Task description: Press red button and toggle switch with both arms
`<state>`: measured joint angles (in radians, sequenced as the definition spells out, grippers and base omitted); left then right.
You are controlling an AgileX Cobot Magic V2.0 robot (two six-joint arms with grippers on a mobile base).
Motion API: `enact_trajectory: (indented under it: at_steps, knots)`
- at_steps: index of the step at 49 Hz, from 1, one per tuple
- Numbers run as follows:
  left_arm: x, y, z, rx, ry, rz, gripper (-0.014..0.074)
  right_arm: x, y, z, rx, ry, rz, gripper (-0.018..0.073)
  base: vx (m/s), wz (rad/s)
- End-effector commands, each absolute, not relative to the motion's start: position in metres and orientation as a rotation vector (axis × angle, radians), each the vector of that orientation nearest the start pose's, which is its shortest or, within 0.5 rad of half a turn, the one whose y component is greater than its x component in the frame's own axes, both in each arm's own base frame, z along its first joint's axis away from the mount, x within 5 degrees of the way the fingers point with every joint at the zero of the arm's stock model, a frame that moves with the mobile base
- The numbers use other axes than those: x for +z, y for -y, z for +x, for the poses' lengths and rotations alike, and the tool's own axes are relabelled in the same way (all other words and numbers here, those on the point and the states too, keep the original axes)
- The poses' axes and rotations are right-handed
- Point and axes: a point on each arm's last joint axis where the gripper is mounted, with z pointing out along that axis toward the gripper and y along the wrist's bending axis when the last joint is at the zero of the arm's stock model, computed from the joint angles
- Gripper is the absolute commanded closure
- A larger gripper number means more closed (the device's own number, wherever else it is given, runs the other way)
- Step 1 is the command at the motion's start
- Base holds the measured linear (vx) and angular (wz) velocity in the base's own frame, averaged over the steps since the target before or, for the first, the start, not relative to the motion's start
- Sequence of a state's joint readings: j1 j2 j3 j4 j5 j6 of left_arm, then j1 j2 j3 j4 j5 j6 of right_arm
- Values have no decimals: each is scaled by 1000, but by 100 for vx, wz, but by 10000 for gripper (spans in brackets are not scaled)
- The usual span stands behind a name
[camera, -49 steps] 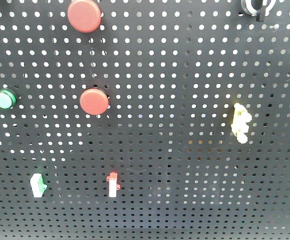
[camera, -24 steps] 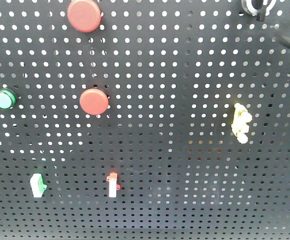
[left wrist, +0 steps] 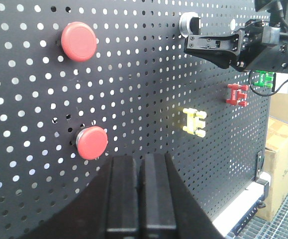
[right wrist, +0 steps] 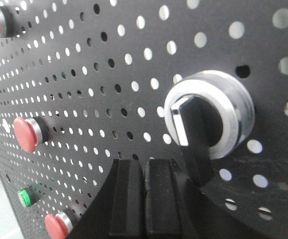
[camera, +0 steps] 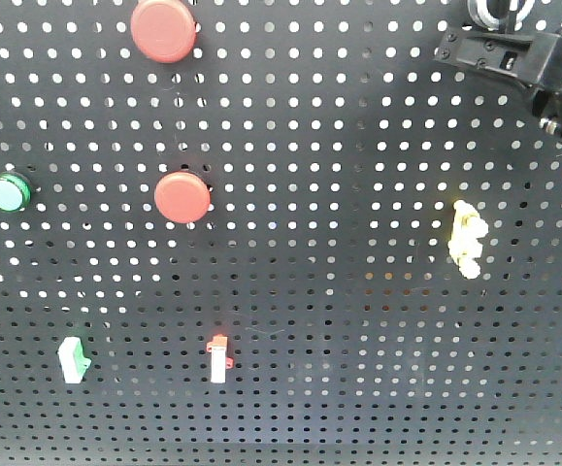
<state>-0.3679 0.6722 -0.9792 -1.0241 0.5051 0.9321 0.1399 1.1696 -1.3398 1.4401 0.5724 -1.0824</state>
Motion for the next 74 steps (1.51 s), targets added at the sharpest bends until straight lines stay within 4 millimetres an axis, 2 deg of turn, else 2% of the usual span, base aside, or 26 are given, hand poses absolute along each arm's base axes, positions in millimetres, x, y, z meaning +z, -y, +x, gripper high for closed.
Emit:
enact_trajectory:
  at_steps: [1,17,28,34,39,46,51,55,58,62,67,74]
  knots:
    - [467,71,86,-655,-1331,519,595,514,-72,225,725,-1358,-252,562,0,0]
    - [466,71,86,-652,-1332,525,595,525,-57,212,541,-1308,-178,562,0,0]
    - [466,71,86,-644,-1335,535,595,520,-63,204,592,-1369,-256,562,0,0]
    - [462,72,85,-596,-1355,600,595,510,-60,194,552,-1420,-259,562,0,0]
    - [457,72,85,-584,-1404,617,595,493,-53,181,451,-1454,-247,562,0,0]
    - [445,70,88,-486,-1507,686,595,466,-44,146,322,-1480,-305,562,0,0]
    - [429,65,91,-398,-1586,689,595,441,-39,118,269,-1482,-332,562,0,0]
    - [410,59,90,-352,-1646,658,595,424,-34,90,228,-1454,-351,562,0,0]
    - [387,54,86,-345,-1707,623,595,408,-31,73,203,-1441,-362,562,0,0]
    - [362,49,75,-373,-1748,584,595,389,-27,46,178,-1391,-363,562,0,0]
    - [331,43,58,-400,-1763,559,595,367,-24,24,180,-1359,-353,562,0,0]
    - [306,33,32,-403,-1679,536,595,340,-21,6,185,-1322,-337,562,0,0]
